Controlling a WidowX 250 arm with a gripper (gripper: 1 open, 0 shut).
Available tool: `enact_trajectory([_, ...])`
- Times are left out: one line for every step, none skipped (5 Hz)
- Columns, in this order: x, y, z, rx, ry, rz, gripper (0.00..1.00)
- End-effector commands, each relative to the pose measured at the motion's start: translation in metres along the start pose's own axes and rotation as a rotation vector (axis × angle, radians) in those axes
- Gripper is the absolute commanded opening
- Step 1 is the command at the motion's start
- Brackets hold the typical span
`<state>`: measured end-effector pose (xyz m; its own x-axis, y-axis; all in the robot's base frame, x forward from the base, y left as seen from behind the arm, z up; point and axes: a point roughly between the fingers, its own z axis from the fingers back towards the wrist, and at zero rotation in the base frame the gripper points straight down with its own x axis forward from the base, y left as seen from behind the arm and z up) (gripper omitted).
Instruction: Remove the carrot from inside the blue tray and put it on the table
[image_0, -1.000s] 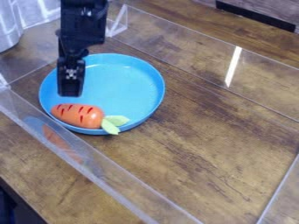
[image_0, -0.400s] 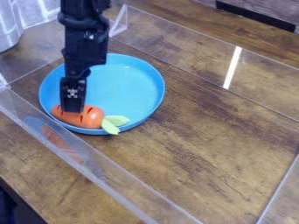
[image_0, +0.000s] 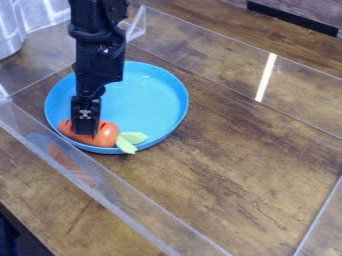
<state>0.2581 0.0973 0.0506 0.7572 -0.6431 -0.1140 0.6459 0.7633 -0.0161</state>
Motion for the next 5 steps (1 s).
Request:
enact_trajectory([0.005, 0.001, 0.002, 0.022, -0.022, -0.011, 1.00])
enact_trajectory([0.007, 0.004, -0.005, 0.020, -0.025, -0.009, 1.00])
enact_trajectory([0.009, 0.008, -0.011, 0.022, -0.028, -0.001, 1.00])
enact_trajectory([0.008, 0.012, -0.015, 0.023, -0.039, 0.008, 1.00])
enact_trajectory([0.008, 0.016, -0.018, 0.022, -0.045, 0.022, 1.00])
